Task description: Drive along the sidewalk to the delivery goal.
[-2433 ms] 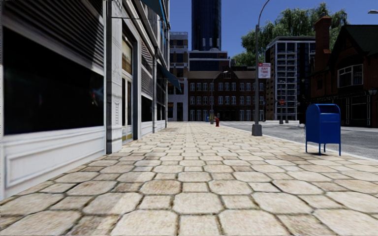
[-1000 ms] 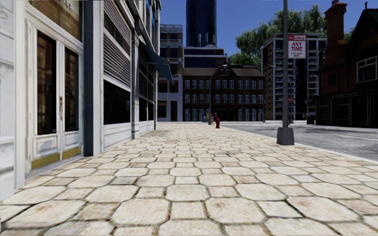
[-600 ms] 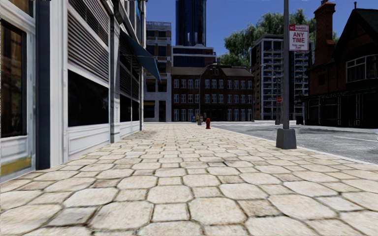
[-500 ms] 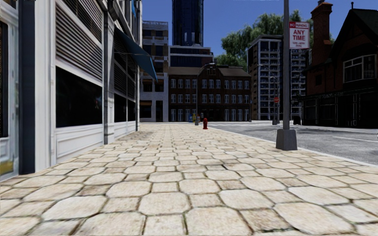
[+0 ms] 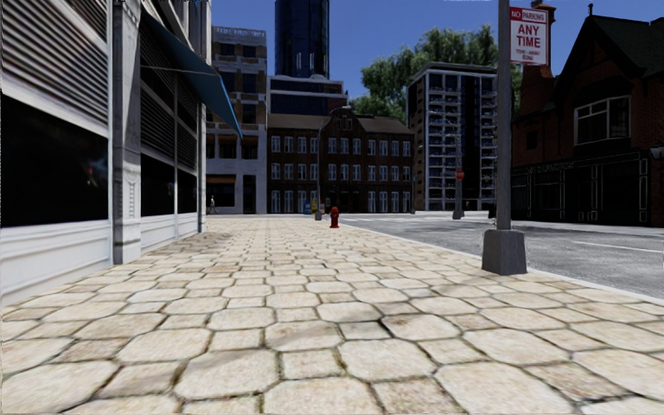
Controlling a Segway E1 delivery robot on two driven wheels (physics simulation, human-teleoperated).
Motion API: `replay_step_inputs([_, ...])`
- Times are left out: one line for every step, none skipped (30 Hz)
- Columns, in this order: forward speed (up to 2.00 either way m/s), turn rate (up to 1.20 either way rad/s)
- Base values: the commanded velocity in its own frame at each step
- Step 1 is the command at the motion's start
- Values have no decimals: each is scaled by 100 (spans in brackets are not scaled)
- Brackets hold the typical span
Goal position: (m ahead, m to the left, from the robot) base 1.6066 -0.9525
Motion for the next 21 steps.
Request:
replay_step_inputs([158,-29])
replay_step_inputs([158,-29])
replay_step_inputs([158,-29])
replay_step_inputs([158,-29])
replay_step_inputs([158,-29])
replay_step_inputs([158,-29])
replay_step_inputs([158,-29])
replay_step_inputs([158,-29])
replay_step_inputs([158,-29])
replay_step_inputs([158,-29])
replay_step_inputs([158,-29])
replay_step_inputs([158,-29])
replay_step_inputs([158,-34])
replay_step_inputs([158,-38])
replay_step_inputs([157,-40])
replay_step_inputs([157,-40])
replay_step_inputs([156,-40])
replay_step_inputs([154,-40])
replay_step_inputs([151,-40])
replay_step_inputs([149,-40])
replay_step_inputs([149,-40])
